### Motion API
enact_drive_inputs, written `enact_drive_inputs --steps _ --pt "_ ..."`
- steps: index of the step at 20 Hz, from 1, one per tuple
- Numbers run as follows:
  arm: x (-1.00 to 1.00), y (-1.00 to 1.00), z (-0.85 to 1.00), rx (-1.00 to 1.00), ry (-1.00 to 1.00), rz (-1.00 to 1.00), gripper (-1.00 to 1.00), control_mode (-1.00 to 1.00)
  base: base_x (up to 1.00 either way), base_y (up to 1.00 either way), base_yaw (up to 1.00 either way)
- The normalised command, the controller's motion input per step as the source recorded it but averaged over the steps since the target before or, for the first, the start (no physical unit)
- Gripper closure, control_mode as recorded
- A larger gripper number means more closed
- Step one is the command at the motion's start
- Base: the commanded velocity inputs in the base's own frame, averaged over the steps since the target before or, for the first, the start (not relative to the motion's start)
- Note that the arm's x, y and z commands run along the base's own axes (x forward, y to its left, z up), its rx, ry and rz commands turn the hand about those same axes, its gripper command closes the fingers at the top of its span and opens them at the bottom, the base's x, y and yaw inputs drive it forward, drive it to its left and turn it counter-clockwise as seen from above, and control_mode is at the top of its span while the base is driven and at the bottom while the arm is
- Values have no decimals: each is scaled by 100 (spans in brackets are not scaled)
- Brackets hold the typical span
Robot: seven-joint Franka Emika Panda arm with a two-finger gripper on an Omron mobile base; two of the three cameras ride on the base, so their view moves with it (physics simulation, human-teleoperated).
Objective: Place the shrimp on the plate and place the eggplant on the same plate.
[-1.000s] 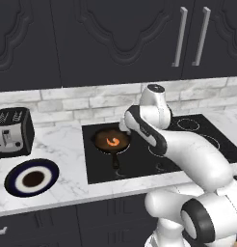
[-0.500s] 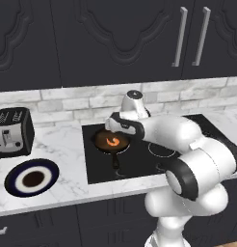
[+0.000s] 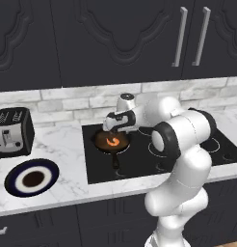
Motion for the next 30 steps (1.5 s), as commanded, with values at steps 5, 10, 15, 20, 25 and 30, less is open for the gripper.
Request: enact_drive_inputs --steps 5,10,15,20,25,30 --pt "57 9 -39 -3 14 0 -100 -100 0 0 0" --pt "27 3 -47 -7 14 0 -100 -100 0 0 0" --pt "-18 0 -17 -2 4 -3 -100 -100 0 0 0" --pt "-44 0 -1 0 0 -7 -100 -100 0 0 0" --pt "-21 -2 -27 0 7 -11 -100 -100 0 0 0" --pt "18 -1 -34 0 7 -4 -100 -100 0 0 0"
